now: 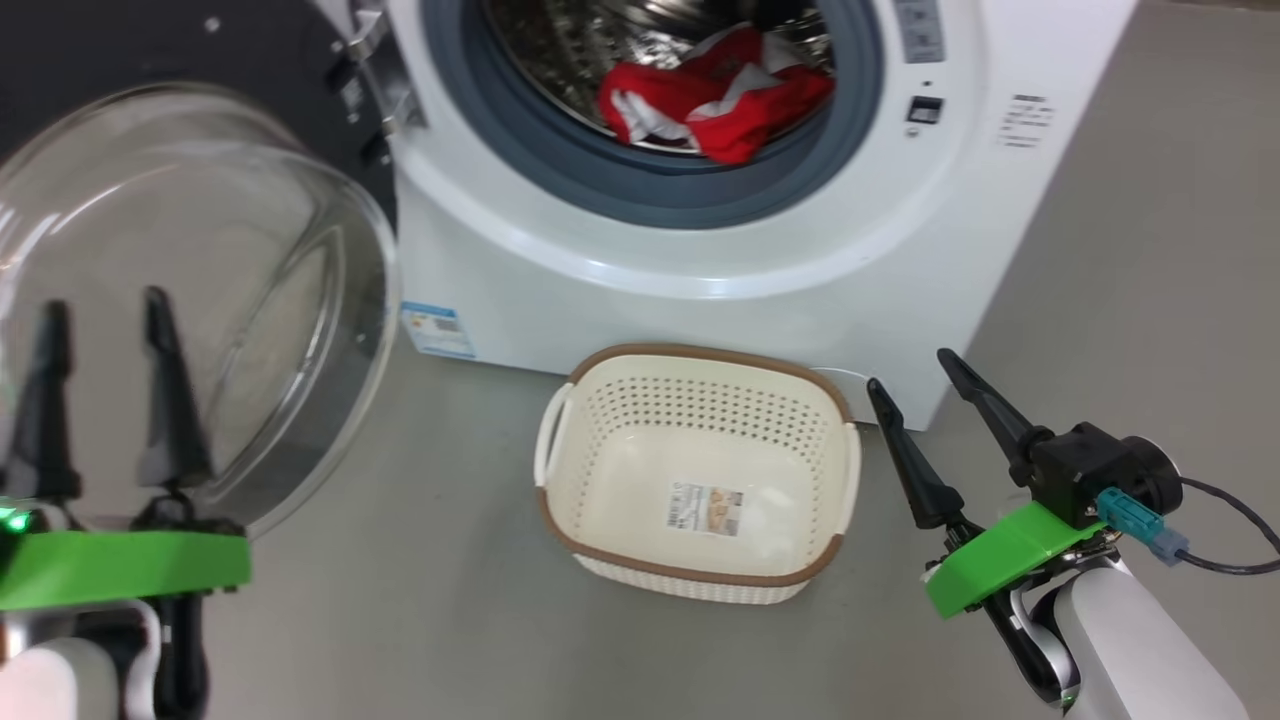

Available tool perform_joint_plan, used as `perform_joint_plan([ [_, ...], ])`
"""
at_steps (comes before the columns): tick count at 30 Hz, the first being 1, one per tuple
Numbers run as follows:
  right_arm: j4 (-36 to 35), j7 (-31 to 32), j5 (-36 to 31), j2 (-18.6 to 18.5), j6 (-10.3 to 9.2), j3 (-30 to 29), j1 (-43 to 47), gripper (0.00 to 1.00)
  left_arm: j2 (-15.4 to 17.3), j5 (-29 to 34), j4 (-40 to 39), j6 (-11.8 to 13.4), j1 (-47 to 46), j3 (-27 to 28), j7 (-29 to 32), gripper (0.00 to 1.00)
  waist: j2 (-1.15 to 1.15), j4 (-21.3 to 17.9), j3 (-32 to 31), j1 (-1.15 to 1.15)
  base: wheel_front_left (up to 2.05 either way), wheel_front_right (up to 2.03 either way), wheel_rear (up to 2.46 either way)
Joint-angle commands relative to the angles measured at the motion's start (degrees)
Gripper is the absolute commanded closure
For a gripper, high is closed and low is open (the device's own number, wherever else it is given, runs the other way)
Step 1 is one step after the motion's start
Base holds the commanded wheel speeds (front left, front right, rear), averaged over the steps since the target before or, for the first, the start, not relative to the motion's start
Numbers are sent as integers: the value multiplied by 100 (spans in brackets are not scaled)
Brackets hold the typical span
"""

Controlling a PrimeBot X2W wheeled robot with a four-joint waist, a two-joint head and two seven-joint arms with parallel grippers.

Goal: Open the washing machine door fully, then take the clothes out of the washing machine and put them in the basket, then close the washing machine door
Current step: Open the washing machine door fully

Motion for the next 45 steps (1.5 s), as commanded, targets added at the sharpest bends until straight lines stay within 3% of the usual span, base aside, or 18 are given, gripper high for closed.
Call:
perform_joint_plan([
  [1, -161, -52, -44, 20, 28, 64, 64, 0, 159, -4, -187, -41, -21, 148, 33, 0, 0, -210, -106, 0, 0, 0, 0],
  [15, -751, -52, -211, 119, 28, -271, 372, 0, 100, -409, 84, -542, 250, -489, 112, 0, 0, -1132, -325, 0, 0, 0, 0],
  [32, -1345, -52, -329, 205, 28, -570, 721, 0, 189, -366, 373, -552, 930, -399, -434, 0, 0, -1917, -464, 0, 0, 0, 0],
  [45, -1483, -52, -154, 121, 28, -571, 1125, 0, 113, -189, 847, -593, 1426, -494, -601, 0, 0, -2145, -677, 0, 0, 0, 0],
])
